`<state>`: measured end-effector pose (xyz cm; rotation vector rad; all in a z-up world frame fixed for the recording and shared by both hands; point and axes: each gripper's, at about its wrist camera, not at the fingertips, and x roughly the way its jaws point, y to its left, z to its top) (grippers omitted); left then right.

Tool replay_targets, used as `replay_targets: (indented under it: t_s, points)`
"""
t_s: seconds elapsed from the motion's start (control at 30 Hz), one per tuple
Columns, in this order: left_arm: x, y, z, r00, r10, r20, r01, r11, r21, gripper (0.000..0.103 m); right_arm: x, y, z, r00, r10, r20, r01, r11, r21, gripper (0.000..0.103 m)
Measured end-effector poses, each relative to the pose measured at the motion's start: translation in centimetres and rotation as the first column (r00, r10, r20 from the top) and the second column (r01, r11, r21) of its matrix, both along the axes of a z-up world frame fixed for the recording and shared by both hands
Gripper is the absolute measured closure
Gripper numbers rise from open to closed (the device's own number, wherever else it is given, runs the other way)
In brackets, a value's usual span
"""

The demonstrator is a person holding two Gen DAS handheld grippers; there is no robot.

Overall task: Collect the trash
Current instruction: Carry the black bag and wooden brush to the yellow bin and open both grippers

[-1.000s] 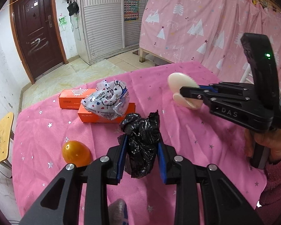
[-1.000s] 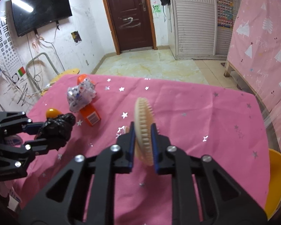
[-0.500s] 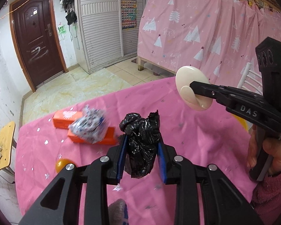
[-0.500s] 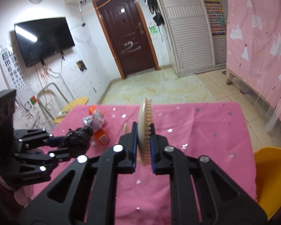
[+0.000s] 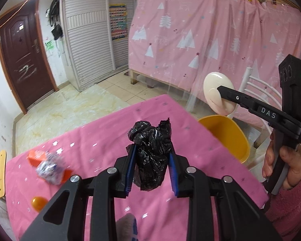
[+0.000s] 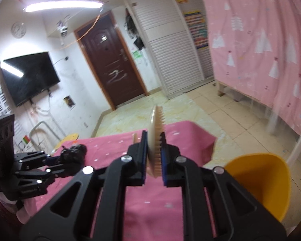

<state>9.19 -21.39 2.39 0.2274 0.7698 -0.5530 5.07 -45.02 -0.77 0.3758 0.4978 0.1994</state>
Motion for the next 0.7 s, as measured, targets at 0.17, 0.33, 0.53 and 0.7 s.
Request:
replay_targets:
  t_s: [0.17, 0.33, 0.53, 0.7]
  points:
    - [0.2, -4.4, 0.4, 0.999, -0.049, -0.004, 0.049, 0.999, -0.009, 0.081, -1.0, -5.1, -1.1, 0.994, -0.108, -0.013, 0.108, 0.994, 0.008, 0.092]
    - [0.5, -9.3, 0.1, 0.995, -0.098, -0.024, 0.097, 0.995, -0.016, 0.081, -1.6, -9.0, -2.7, 0.983, -0.182, -0.04, 0.183, 0.983, 0.032, 0.092]
    - [0.6, -14.6, -1.1, 0.989, -0.136, -0.054, 0.136, 0.991, -0.002, 0.081, -1.6, -11.9, -5.1, 0.969, -0.233, -0.082, 0.237, 0.97, 0.053, 0.092]
    - [0.3, -18.0, -2.0, 0.985, -0.16, -0.07, 0.161, 0.987, 0.01, 0.081, -1.7, -13.3, -6.3, 0.959, -0.261, -0.108, 0.269, 0.961, 0.067, 0.092]
